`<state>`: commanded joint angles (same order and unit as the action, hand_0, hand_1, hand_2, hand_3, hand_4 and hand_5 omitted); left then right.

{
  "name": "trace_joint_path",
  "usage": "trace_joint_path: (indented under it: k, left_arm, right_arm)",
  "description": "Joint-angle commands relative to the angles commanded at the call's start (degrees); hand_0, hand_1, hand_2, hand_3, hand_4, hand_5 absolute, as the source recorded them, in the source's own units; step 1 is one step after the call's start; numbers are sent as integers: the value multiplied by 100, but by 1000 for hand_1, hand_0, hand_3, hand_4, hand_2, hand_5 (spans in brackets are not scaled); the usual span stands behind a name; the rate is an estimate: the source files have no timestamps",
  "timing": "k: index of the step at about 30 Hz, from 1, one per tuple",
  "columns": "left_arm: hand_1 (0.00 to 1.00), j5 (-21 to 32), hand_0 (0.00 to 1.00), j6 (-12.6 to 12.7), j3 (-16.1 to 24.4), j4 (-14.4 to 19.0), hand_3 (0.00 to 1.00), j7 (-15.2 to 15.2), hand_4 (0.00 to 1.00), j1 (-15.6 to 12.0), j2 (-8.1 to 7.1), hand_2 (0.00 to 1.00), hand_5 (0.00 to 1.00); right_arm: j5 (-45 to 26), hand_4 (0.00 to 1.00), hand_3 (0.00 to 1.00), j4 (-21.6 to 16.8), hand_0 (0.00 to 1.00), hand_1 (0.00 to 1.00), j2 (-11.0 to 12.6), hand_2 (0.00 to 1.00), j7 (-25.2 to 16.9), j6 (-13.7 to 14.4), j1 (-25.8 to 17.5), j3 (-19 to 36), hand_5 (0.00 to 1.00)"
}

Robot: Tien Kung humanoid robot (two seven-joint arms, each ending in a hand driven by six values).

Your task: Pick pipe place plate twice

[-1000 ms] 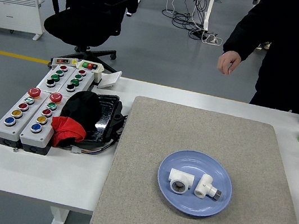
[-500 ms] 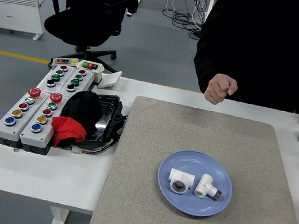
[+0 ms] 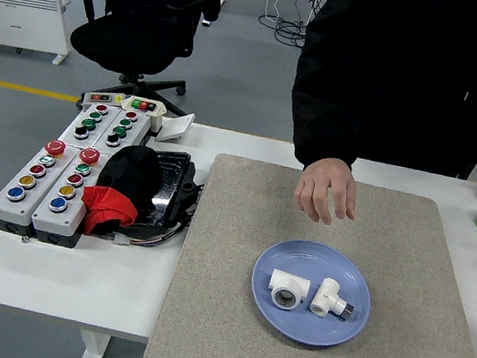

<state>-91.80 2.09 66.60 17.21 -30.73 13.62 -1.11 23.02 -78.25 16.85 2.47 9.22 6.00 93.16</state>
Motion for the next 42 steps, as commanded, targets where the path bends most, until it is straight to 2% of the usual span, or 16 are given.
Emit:
trace_joint_path:
  k: [42]
  left_arm:
    - [623, 76, 655, -7, -68, 3, 569, 21, 405, -4, 11, 636, 998]
  right_arm:
    - [-30, 450, 718, -19, 733, 705, -9, 770, -23, 150, -22, 45, 467]
